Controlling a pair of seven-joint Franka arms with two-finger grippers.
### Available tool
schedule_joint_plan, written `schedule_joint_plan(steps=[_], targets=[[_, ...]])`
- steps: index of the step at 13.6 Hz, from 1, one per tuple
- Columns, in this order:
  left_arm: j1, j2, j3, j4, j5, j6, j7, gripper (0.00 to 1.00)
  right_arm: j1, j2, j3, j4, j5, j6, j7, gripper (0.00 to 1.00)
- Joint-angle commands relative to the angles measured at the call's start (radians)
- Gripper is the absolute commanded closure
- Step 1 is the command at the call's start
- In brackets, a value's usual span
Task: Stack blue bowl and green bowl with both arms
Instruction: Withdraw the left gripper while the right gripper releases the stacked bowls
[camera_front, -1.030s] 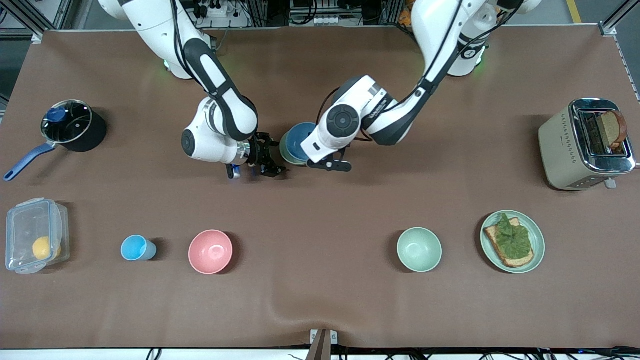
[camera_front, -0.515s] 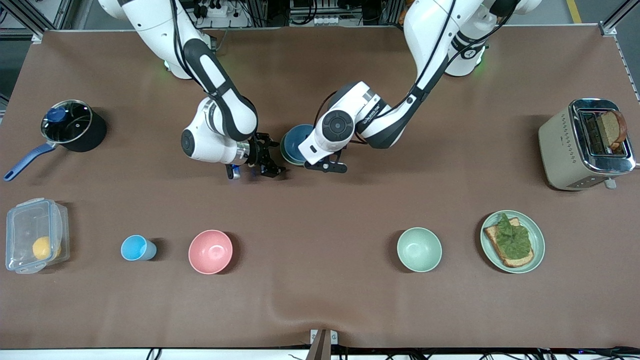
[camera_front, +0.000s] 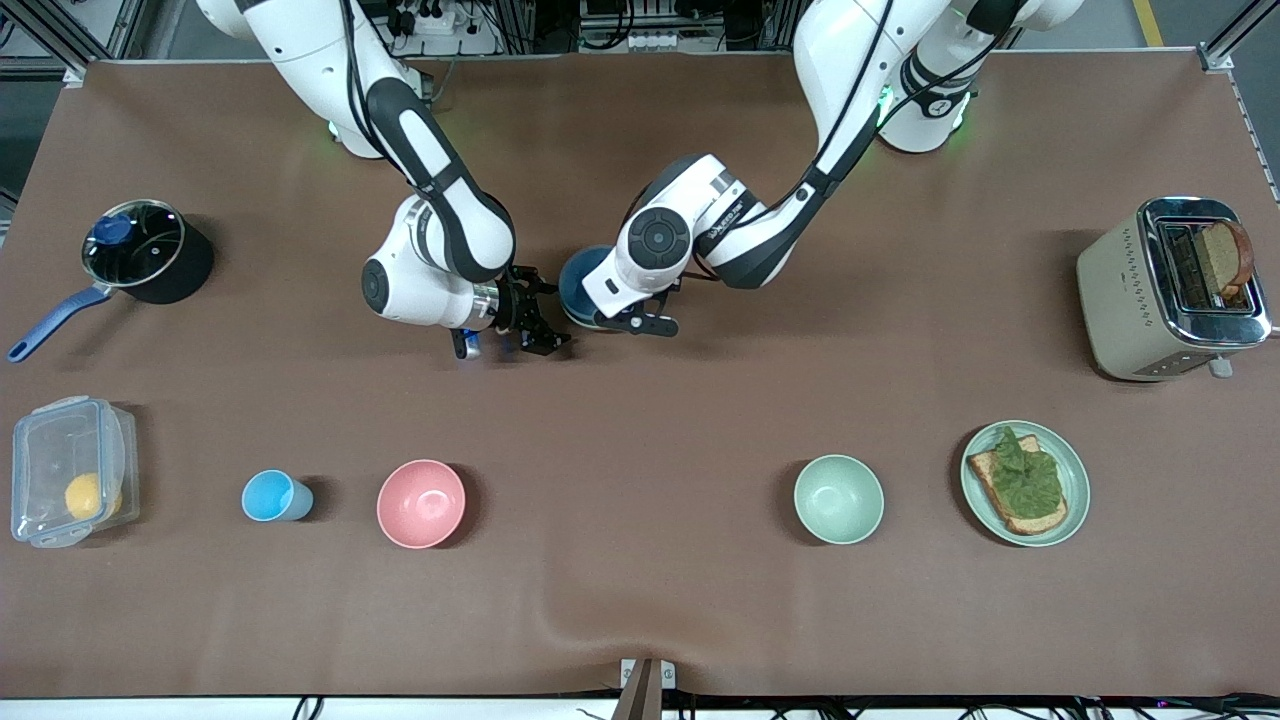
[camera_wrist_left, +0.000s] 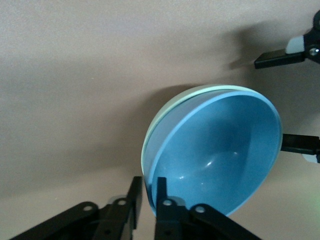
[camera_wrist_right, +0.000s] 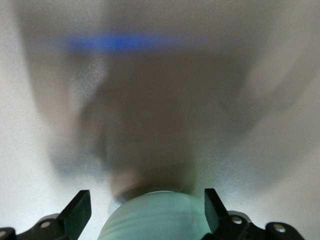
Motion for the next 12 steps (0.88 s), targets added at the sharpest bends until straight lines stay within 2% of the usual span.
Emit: schedule_joint_plan(steps=[1,4,8,10,12], targets=[[-0.015,0.003,0.009,0.012,-0.025,0.005,-0.008,0.00,-0.016,0.000,0.007,-0.002,0.033,-0.008,-0.034,0.00],[0.023,-0.017,0.018,0.011,-0.021,-0.012,-0.010,0.00,-0.018,0.000,0.007,0.000,0.033,-0.010,-0.039,0.00],[0.216,-0.135,0.023,0.012,0.011,-0.148,-0.008,0.00,-0.091,-0.018,0.002,0.001,-0.002,-0.109,-0.108,0.00],[0.338,-0.195,0.021,0.006,0.050,-0.237,-0.010,0.00,-0.141,-0.031,0.002,0.005,-0.080,-0.155,-0.108,0.00],[0.458,-0.236,0.021,0.004,0.099,-0.320,-0.010,0.00,-0.223,-0.034,0.001,0.053,-0.194,-0.287,-0.103,0.00]])
